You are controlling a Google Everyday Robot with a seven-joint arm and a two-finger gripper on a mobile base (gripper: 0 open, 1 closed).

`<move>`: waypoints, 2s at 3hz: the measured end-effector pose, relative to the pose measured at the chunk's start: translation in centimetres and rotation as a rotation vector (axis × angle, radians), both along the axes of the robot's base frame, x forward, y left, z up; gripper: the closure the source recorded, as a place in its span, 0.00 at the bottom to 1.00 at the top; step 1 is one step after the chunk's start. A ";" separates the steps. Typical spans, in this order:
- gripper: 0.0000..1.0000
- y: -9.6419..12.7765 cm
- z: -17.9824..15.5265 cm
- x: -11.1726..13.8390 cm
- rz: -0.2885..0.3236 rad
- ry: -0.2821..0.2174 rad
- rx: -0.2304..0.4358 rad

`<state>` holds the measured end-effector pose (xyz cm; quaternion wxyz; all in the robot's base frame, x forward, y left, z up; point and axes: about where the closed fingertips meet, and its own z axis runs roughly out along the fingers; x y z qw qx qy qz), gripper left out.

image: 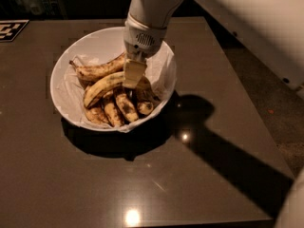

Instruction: Pick banana from white bowl

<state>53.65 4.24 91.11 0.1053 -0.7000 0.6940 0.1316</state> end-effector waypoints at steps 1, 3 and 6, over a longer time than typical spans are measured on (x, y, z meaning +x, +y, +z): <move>1.00 -1.2 2.3 -1.3 0.004 -0.053 0.032; 1.00 -1.4 5.3 -4.4 0.121 -0.081 0.098; 1.00 -2.9 9.3 -12.4 0.331 -0.167 0.221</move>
Offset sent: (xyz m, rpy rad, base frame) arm -0.0372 -0.0241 0.0498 0.0694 -0.0572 0.0742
